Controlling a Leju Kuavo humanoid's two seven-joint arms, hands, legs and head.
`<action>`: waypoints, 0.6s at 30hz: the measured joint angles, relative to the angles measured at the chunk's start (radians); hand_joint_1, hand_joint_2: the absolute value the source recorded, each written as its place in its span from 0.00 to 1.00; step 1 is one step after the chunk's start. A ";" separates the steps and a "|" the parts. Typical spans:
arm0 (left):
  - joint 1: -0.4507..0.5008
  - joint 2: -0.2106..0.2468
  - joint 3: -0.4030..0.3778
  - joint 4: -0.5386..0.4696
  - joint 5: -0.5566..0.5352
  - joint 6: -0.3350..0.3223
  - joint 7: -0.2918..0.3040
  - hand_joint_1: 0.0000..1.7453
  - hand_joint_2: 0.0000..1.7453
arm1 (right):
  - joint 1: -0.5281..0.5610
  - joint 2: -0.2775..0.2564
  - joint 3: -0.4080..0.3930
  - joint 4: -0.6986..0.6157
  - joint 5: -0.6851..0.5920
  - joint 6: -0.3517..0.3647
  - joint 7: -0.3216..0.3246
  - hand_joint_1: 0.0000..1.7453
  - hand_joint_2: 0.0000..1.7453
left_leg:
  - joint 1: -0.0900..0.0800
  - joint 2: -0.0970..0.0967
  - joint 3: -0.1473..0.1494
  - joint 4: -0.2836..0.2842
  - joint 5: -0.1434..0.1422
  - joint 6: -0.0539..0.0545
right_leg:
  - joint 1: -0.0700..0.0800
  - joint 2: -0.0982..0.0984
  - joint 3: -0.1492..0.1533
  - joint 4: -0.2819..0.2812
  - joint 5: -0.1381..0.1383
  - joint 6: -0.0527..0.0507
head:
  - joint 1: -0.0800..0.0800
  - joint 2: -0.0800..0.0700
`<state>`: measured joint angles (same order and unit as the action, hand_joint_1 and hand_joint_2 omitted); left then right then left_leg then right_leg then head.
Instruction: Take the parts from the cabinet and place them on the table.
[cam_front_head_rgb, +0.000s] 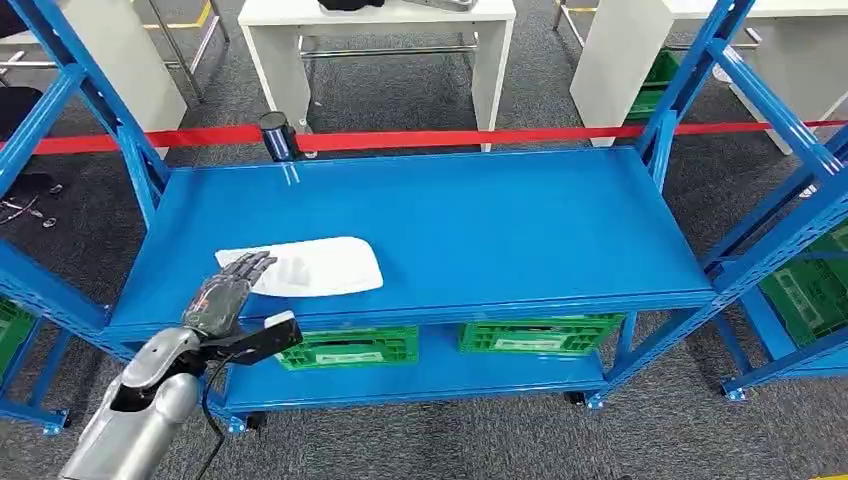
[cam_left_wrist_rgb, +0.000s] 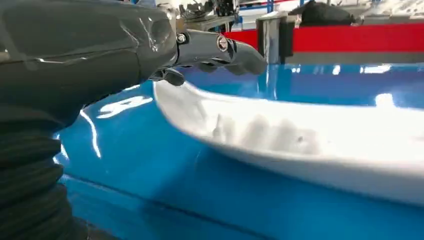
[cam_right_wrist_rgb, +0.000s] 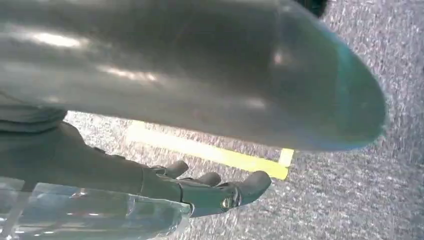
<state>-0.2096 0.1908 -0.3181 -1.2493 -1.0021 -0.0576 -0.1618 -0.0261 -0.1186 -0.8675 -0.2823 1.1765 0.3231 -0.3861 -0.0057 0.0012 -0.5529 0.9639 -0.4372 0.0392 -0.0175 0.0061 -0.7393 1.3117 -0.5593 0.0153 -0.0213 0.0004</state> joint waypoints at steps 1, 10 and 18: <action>0.003 -0.001 0.001 0.003 0.000 0.000 0.000 0.00 1.00 | 0.000 0.000 0.000 0.000 0.000 0.000 0.000 0.00 0.00 | 0.000 -0.001 0.000 0.001 0.000 0.000 | -0.002 0.000 0.016 -0.032 0.021 0.011 | 0.000 0.000; -0.004 -0.007 0.005 0.006 -0.020 0.001 -0.013 0.00 1.00 | -0.010 -0.001 0.002 0.004 -0.008 0.001 0.000 0.00 0.00 | 0.003 -0.003 -0.024 0.047 -0.030 -0.034 | -0.011 0.001 0.152 -0.302 0.109 -0.009 | 0.000 0.000; -0.058 -0.019 -0.010 0.044 -0.039 -0.002 -0.017 0.00 1.00 | -0.015 0.000 0.019 0.004 -0.010 0.004 0.016 0.00 0.00 | 0.012 -0.003 -0.089 0.185 -0.053 -0.041 | -0.003 0.003 0.156 -0.301 0.108 -0.017 | -0.005 0.000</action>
<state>-0.2675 0.1713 -0.3281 -1.2054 -1.0411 -0.0595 -0.1789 -0.0407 -0.1183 -0.8488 -0.2785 1.1666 0.3269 -0.3700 0.0066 -0.0014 -0.6419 1.1491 -0.4903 -0.0021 -0.0204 0.0093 -0.5835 1.0106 -0.4512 -0.0015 -0.0259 0.0004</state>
